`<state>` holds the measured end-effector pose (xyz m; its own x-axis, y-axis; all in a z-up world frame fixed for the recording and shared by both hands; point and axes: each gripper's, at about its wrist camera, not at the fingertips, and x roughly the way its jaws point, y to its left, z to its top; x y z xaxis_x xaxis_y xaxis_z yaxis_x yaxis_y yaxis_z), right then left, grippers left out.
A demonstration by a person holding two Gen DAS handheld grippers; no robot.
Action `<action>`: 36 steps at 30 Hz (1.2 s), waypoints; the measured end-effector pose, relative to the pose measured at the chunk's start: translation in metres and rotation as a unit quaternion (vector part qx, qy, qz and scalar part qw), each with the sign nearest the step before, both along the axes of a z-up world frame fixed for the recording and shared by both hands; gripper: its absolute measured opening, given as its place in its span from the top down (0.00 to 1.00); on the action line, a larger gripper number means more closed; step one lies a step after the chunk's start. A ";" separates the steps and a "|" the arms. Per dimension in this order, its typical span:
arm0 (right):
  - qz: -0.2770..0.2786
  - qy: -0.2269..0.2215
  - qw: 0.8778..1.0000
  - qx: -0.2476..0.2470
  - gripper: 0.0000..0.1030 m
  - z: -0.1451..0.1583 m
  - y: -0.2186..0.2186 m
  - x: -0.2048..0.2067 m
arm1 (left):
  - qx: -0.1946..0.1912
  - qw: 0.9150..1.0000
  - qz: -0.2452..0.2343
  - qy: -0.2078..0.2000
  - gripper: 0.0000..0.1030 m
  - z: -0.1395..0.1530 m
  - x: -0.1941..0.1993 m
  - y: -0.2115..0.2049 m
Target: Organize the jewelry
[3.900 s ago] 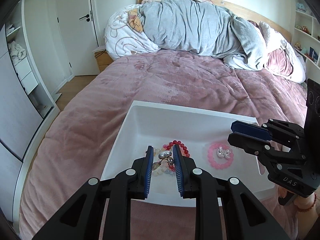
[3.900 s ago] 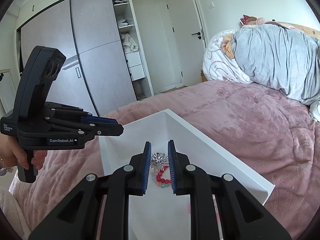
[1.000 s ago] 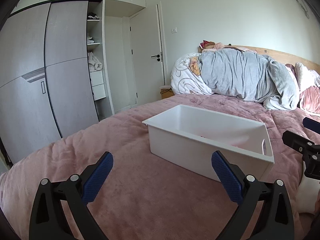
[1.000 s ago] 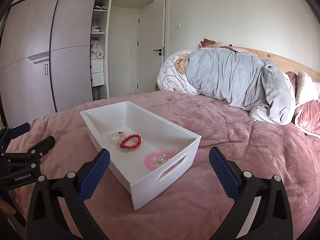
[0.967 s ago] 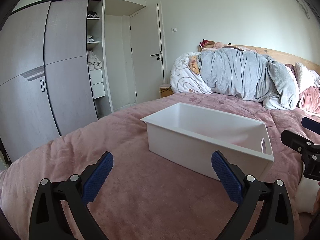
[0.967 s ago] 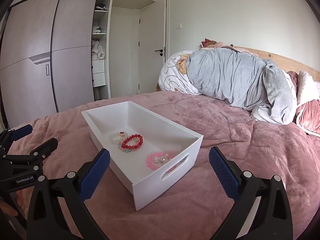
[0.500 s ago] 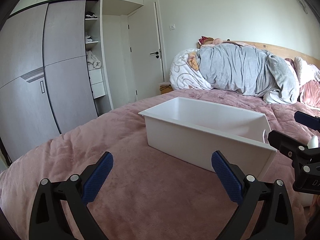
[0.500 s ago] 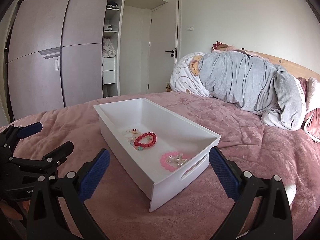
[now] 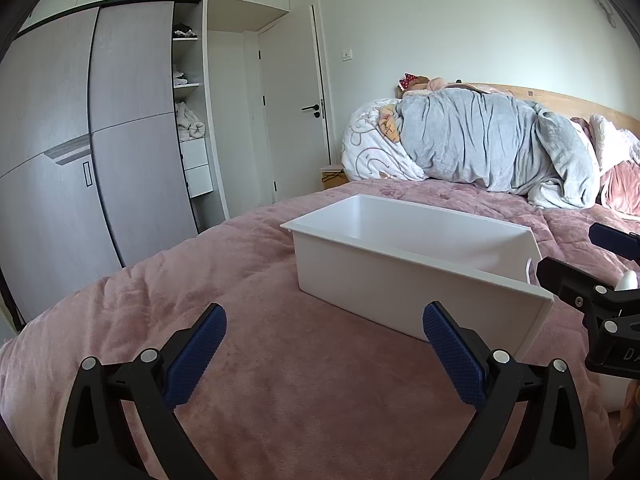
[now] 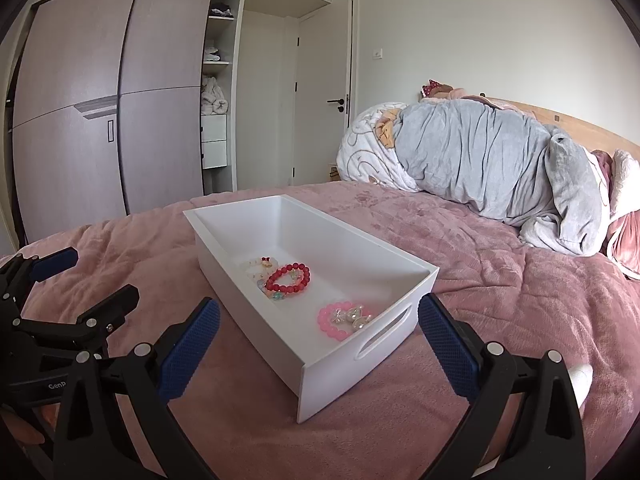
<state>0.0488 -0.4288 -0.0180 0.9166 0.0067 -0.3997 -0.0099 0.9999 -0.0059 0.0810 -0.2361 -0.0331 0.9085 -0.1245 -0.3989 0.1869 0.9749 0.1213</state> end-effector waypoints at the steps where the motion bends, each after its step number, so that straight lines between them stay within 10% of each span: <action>1: 0.001 0.000 1.000 0.000 0.05 0.000 0.000 0.000 | 0.001 1.000 -0.001 -0.002 0.03 0.000 -0.001 0.000; 36: 0.000 0.009 1.000 0.008 0.05 -0.004 -0.003 0.004 | -0.032 0.999 -0.019 -0.035 0.04 -0.003 -0.016 -0.001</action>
<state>0.0524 -0.4320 -0.0217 0.9096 0.0133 -0.4152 -0.0102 0.9999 0.0095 0.0649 -0.2373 -0.0360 0.9284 -0.1819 -0.3241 0.2162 0.9736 0.0730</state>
